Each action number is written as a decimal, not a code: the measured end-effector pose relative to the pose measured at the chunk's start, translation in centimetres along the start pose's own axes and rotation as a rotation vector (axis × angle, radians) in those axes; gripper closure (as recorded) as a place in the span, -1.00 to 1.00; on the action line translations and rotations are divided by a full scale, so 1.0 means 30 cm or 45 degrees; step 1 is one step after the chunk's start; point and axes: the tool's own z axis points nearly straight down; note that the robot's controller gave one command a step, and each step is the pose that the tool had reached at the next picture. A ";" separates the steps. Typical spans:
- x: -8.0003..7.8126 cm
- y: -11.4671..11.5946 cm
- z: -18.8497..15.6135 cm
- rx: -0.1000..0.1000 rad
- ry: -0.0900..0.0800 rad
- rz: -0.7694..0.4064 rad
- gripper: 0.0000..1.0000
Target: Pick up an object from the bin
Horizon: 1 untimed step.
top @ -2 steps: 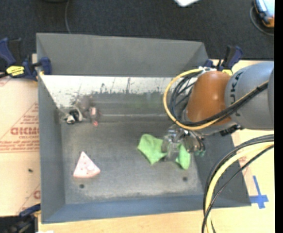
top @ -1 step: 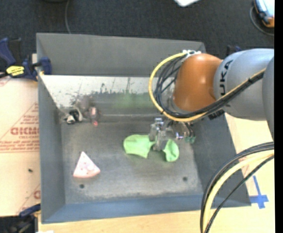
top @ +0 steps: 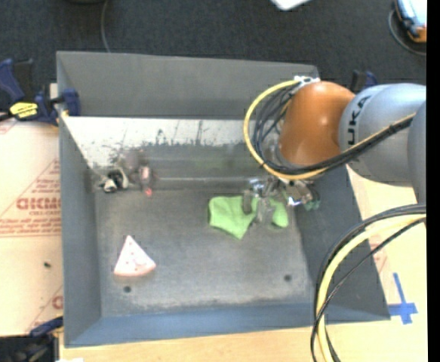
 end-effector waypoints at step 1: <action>-0.100 0.029 -0.001 0.004 -0.007 -0.204 1.00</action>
Offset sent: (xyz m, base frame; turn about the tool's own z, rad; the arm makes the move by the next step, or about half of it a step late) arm 0.0240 0.0193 -0.0009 -0.1648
